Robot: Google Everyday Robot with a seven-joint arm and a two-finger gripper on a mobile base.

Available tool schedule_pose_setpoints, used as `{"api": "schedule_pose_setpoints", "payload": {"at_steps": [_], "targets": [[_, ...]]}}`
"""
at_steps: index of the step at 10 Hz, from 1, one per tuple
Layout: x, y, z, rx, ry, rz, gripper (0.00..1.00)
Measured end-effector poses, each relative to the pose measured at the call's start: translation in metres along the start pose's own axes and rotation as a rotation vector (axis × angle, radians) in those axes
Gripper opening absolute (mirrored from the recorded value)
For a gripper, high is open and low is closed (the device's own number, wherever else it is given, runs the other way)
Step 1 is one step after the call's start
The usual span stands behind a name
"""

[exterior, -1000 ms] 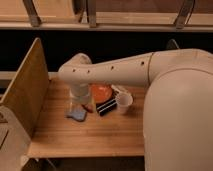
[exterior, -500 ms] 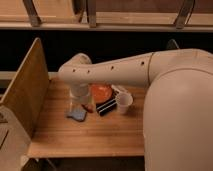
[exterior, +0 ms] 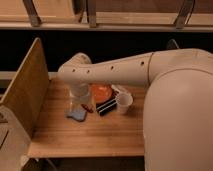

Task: Place the pepper on the white sponge

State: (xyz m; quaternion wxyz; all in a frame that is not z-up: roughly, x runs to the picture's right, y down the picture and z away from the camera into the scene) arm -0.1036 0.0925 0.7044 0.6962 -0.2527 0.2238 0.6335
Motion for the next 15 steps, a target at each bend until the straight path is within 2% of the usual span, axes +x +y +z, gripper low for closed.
{"api": "schedule_pose_setpoints", "payload": {"at_steps": [3, 5, 6, 11, 13, 15], "targets": [[-0.034, -0.022, -0.012, -0.009, -0.087, -0.075, 0.65], [-0.047, -0.029, -0.013, -0.02, -0.105, -0.101, 0.65], [-0.05, -0.035, -0.013, -0.014, -0.107, -0.095, 0.65], [-0.054, -0.035, -0.009, -0.018, -0.101, -0.094, 0.65], [-0.068, -0.032, 0.01, -0.021, -0.077, -0.09, 0.65], [-0.072, -0.024, 0.034, -0.052, -0.022, -0.062, 0.65]]}}
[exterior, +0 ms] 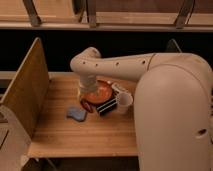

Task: Place the pepper on the white sponge

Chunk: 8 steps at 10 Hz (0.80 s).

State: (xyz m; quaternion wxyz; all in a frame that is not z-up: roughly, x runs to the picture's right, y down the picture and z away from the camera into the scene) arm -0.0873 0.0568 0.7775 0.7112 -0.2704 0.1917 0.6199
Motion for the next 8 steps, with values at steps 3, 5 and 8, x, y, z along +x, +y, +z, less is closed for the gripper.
{"api": "schedule_pose_setpoints", "payload": {"at_steps": [3, 5, 8], "targets": [[0.002, -0.004, 0.03, -0.024, 0.083, 0.063, 0.65], [-0.007, -0.01, 0.042, -0.039, 0.098, 0.099, 0.65], [-0.013, -0.006, 0.057, -0.064, 0.121, 0.098, 0.65]]}}
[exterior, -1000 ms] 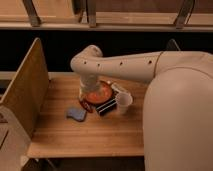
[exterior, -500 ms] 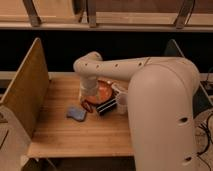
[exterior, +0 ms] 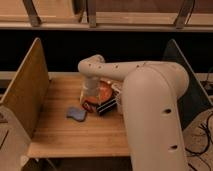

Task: Place the pepper on the white sponge

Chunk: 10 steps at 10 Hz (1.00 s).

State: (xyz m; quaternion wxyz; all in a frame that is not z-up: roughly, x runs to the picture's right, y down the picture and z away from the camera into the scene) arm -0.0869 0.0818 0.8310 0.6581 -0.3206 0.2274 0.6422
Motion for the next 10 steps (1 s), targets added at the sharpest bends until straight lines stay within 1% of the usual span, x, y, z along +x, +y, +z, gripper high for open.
{"api": "schedule_pose_setpoints", "payload": {"at_steps": [3, 4, 5, 6, 7, 9, 10], "targets": [[0.001, -0.002, -0.001, 0.004, -0.001, -0.001, 0.65], [0.003, -0.008, -0.009, 0.014, -0.021, 0.007, 0.65], [0.004, -0.012, -0.015, 0.014, -0.045, 0.008, 0.65], [0.002, -0.014, -0.02, 0.002, -0.079, 0.004, 0.65], [0.001, -0.003, -0.023, -0.026, -0.119, -0.031, 0.65], [0.004, 0.016, -0.022, -0.065, -0.155, -0.094, 0.65], [0.003, 0.016, -0.02, -0.07, -0.169, -0.113, 0.65]]}}
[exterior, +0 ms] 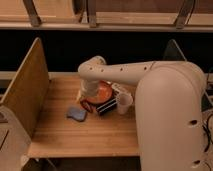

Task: Place the pepper on the white sponge

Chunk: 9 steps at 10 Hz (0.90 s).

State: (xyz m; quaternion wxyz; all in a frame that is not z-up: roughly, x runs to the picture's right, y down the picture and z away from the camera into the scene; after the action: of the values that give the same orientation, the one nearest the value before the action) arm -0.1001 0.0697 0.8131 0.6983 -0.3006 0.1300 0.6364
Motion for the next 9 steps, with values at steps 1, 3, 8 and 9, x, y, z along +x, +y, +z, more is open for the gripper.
{"api": "schedule_pose_setpoints", "payload": {"at_steps": [1, 3, 8, 9], "targets": [[-0.001, 0.001, 0.001, -0.011, -0.015, -0.02, 0.65], [-0.006, 0.004, 0.006, -0.01, -0.029, -0.064, 0.65], [-0.017, -0.004, 0.035, -0.023, -0.008, 0.002, 0.65], [-0.018, -0.007, 0.042, -0.023, 0.001, 0.034, 0.65]]}}
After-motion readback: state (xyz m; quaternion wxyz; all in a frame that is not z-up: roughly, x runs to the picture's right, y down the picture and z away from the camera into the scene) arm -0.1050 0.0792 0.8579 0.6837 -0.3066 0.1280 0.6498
